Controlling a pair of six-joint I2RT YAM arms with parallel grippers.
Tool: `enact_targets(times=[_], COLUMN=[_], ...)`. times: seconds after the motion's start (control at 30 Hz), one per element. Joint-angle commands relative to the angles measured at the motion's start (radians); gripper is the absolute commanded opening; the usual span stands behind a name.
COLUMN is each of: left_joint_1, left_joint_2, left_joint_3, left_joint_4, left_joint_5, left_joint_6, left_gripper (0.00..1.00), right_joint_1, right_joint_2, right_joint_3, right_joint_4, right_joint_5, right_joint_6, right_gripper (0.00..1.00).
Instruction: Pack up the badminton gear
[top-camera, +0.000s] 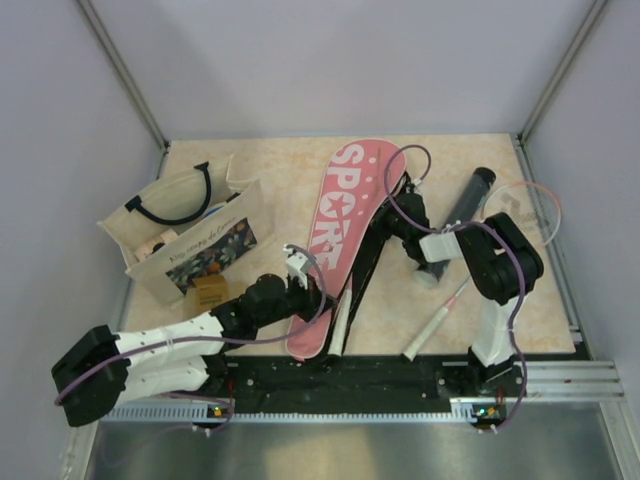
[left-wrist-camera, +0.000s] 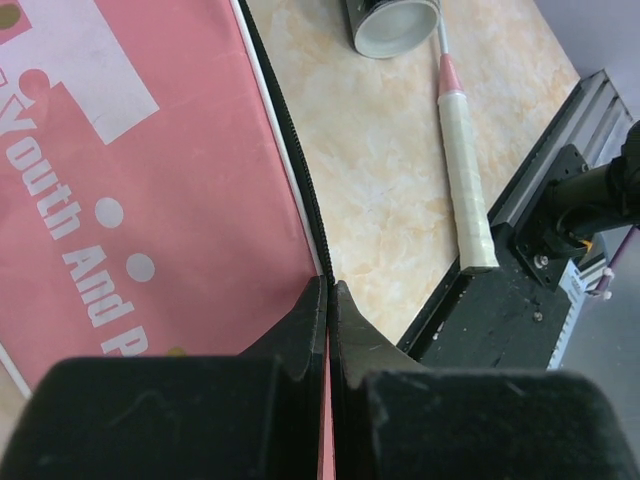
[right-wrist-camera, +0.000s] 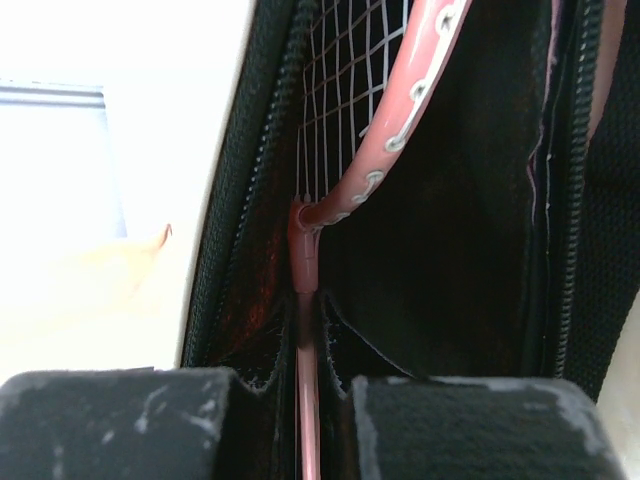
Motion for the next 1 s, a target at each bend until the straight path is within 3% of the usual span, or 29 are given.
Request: enact_targets(times=[0.0,0.4,0.97], left_joint_1=[-0.011,-0.037,-0.046], left_joint_2=[-0.04,-0.015,0.017], left_joint_3=[-0.018,-0.073,-0.088], left_joint_4=[0.069,0.229,0.357], left_joint_5=[0.01,-0.06,-0.146], left_joint_6=[-0.089,-0.238,-0.247], left_gripper=[0.0,0.0,0.0], right_joint_1=[0.001,0.067,0.129], right_joint_2=[0.013,0.06,0.116], right_joint_3=[0.069,0.16,0.136], right_joint_4=[0.083,0.051,0.129], right_joint_5=[0.115,0.259,0.411], right_joint_6=[0.049,0.063,0.1], right_gripper=[0.0,0.0,0.0])
